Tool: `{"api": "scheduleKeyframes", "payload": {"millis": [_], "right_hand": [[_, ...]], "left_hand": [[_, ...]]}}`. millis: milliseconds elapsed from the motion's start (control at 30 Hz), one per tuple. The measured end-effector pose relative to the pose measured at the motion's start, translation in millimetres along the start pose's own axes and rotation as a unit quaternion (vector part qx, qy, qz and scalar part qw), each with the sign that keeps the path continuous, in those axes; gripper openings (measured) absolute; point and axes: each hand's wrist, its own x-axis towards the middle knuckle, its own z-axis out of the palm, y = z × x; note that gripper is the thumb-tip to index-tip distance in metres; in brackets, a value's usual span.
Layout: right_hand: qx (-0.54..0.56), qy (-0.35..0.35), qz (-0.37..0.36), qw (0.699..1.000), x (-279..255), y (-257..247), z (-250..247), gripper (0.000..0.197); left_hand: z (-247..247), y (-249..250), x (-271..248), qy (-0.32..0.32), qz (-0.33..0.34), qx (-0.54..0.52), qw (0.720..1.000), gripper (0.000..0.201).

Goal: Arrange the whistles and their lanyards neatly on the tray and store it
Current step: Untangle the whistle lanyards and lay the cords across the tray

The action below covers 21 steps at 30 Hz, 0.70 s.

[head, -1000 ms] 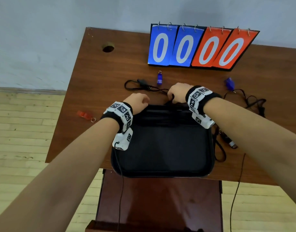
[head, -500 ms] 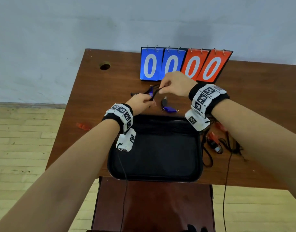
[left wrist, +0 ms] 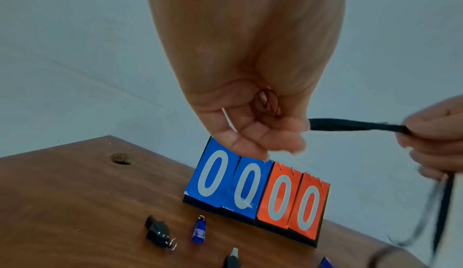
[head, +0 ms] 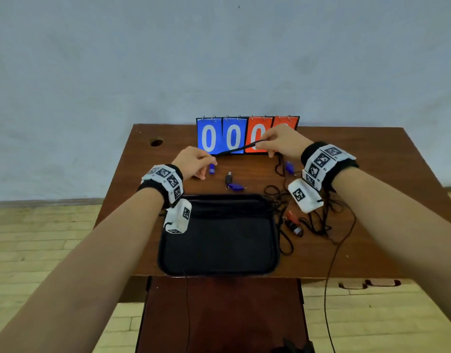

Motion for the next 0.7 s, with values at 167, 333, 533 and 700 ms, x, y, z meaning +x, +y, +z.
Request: {"api": "scheduleKeyframes", "payload": {"millis": [167, 333, 533, 700], "right_hand": [[0.009, -0.003, 0.023, 1.0, -36.6, 7.2, -13.8, 0.029], [0.022, 0.0, 0.02, 1.0, -61.2, 18.3, -21.6, 0.026], [0.002, 0.011, 0.036, 0.999, -80.8, 35.9, -20.0, 0.025], [-0.018, -0.011, 0.069, 0.997, -88.9, 55.0, -1.7, 0.022]], "left_hand": [[6.1, 13.5, -11.9, 0.004, -0.005, -0.005, 1.0, 0.027], [17.8, 20.9, -30.0, 0.036, 0.0, -0.028, 0.999, 0.011], [33.6, 9.6, -41.0, 0.082, -0.054, -0.032, 0.995, 0.011], [42.0, -11.8, -54.3, 0.153, -0.127, -0.05, 0.979, 0.01]]}}
